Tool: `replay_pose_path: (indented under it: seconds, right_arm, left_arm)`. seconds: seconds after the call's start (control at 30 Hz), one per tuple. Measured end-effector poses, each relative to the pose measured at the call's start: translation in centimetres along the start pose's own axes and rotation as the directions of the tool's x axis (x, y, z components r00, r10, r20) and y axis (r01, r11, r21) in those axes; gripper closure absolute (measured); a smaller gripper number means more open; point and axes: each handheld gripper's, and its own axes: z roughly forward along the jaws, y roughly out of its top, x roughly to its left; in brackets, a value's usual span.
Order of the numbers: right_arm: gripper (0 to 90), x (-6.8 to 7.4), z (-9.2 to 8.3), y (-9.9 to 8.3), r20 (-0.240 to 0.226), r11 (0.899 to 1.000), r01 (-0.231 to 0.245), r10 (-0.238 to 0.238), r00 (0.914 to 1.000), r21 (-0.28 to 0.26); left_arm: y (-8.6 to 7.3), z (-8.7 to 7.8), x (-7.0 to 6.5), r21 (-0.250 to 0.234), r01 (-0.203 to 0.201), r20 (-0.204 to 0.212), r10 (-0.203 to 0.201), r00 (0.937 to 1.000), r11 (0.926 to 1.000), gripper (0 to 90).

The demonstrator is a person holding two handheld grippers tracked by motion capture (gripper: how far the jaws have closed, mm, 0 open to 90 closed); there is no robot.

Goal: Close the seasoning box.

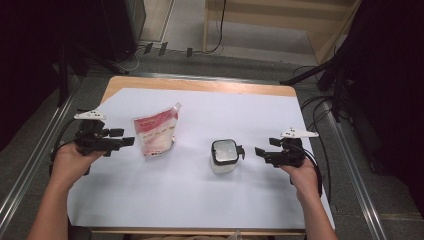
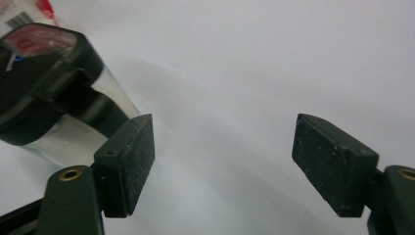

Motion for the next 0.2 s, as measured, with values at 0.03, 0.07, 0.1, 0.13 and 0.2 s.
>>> replay_pose_path:
  seconds: [0.03,0.07,0.1,0.13,0.2]
  right_arm:
    - [24.1,-0.21,-0.04,-0.08,0.009,1.0,-0.004,0.004,1.0,0.003]
    - [24.1,-0.33,-0.04,-0.12,0.016,1.0,-0.01,0.01,0.9998,0.004]
    - [24.0,-0.42,-0.07,-0.18,0.022,1.0,-0.013,0.013,0.9997,0.001]
    - [24.0,-0.44,-0.07,-0.2,0.025,1.0,-0.017,0.017,0.9996,-0.001]
    - [23.9,-0.45,-0.08,-0.19,0.028,1.0,-0.011,0.011,0.9995,0.002]
  left_arm:
    - [-0.01,0.03,0.03,0.002,-0.003,0.0,0.003,1.0,1.0,36.7]
    - [-0.02,0.09,0.04,0.003,-0.002,0.006,0.002,1.0,1.0,36.7]
    - [-0.03,0.12,0.06,0.008,-0.006,0.005,0.006,1.0,0.9999,36.7]
    - [-0.04,0.18,0.06,0.011,-0.006,0.008,0.006,1.0,0.9999,36.7]
    - [-0.13,0.35,0.09,0.017,-0.005,0.004,0.005,1.0,0.9998,36.6]
